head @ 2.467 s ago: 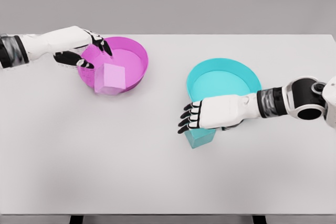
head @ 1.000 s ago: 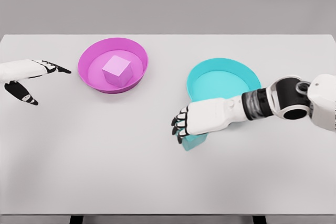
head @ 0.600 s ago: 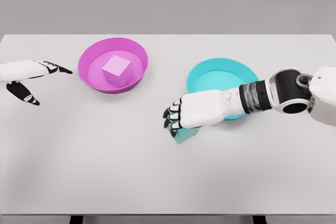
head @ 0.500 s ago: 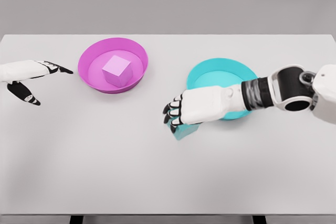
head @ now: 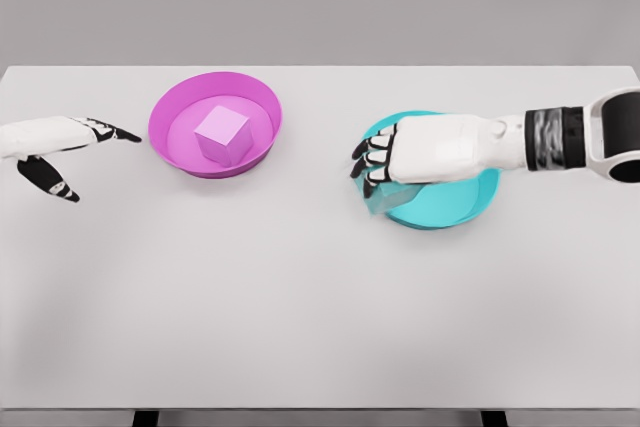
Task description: Place the blocks in the corresponding plates according to their colors
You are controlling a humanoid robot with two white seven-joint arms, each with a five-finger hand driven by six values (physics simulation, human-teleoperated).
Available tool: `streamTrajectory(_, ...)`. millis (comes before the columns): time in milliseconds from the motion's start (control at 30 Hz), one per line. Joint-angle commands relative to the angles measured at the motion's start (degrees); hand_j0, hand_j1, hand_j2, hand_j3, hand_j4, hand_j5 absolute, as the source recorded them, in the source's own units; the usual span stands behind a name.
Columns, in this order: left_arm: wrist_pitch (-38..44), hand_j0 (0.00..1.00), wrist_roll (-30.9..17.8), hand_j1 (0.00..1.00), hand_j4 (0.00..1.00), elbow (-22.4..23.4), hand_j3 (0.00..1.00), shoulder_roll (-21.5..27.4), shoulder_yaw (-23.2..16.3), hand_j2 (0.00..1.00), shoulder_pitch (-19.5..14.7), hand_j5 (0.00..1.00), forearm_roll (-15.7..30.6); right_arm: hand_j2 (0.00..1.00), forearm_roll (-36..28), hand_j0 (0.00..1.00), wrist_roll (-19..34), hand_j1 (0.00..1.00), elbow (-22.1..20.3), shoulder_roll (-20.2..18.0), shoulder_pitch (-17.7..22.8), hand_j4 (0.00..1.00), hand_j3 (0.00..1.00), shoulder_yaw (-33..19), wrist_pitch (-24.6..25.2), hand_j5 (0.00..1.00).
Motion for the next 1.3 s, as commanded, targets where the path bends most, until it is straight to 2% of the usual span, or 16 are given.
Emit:
streamTrajectory(0,0.1,1.0,0.0,1.0,1.0,0.1,1.0,0.0,0.1,1.0,0.1,1.0,0.3,0.63,-0.8,0.63,0.1,0.63,0.8,-1.4,0.0,0.63,0.63,-1.3,0.0,0.63)
streamTrajectory(267,0.1,1.0,0.0,1.0,1.0,1.0,1.0,0.0,0.2,1.0,0.1,1.0,0.3,0.63,-0.5,0.63,0.3,0.63,8.8,-0.7,0.2,0.63,0.63,-2.2,0.0,0.63)
streamTrajectory(467,0.1,1.0,0.0,1.0,1.0,1.2,1.0,-0.1,0.2,1.0,0.1,1.0,0.3,0.63,-0.1,0.63,0.4,0.63,12.7,0.3,0.5,0.63,0.63,-2.2,0.0,0.63)
streamTrajectory(567,0.1,1.0,0.0,1.0,1.0,1.2,1.0,-0.2,0.2,1.0,0.1,1.0,0.3,0.72,-0.1,0.72,0.4,0.72,12.8,0.3,0.6,0.72,0.72,-2.2,0.0,0.72)
streamTrajectory(600,0.1,1.0,0.0,1.0,1.0,1.2,1.0,-0.2,0.2,1.0,0.1,1.0,0.3,0.78,-0.1,0.78,0.4,0.78,12.9,0.3,0.7,0.78,0.78,-2.2,0.0,0.78)
streamTrajectory(667,0.1,1.0,0.0,1.0,1.0,1.3,1.0,-0.2,0.2,1.0,0.1,1.0,0.3,1.0,-0.2,1.0,0.2,1.0,12.8,0.3,0.7,1.0,1.0,-2.2,0.0,1.0)
streamTrajectory(1033,0.1,1.0,0.1,1.0,1.0,1.2,1.0,-0.2,0.3,1.0,0.1,1.0,0.4,1.0,-0.3,1.0,0.0,1.0,12.8,-0.6,0.6,1.0,1.0,-2.2,0.0,1.0)
streamTrajectory(1100,0.1,1.0,0.2,1.0,1.0,1.6,1.0,-0.4,0.4,1.0,0.1,1.0,0.4,1.0,-0.6,1.0,-0.2,1.0,12.5,-2.6,0.6,1.0,1.0,-2.5,0.0,1.0)
streamTrajectory(1167,0.1,1.0,0.2,1.0,1.0,2.4,1.0,-0.4,0.4,1.0,0.1,1.0,0.4,1.0,-2.0,1.0,-2.1,1.0,12.7,-5.6,0.7,1.0,1.0,-5.4,0.0,1.0)
streamTrajectory(1267,0.1,1.0,0.2,1.0,1.0,2.8,1.0,-0.5,0.4,1.0,0.1,1.0,0.5,1.0,-5.8,1.0,-10.9,1.0,13.0,-10.8,2.2,1.0,1.0,-5.8,0.0,1.0)
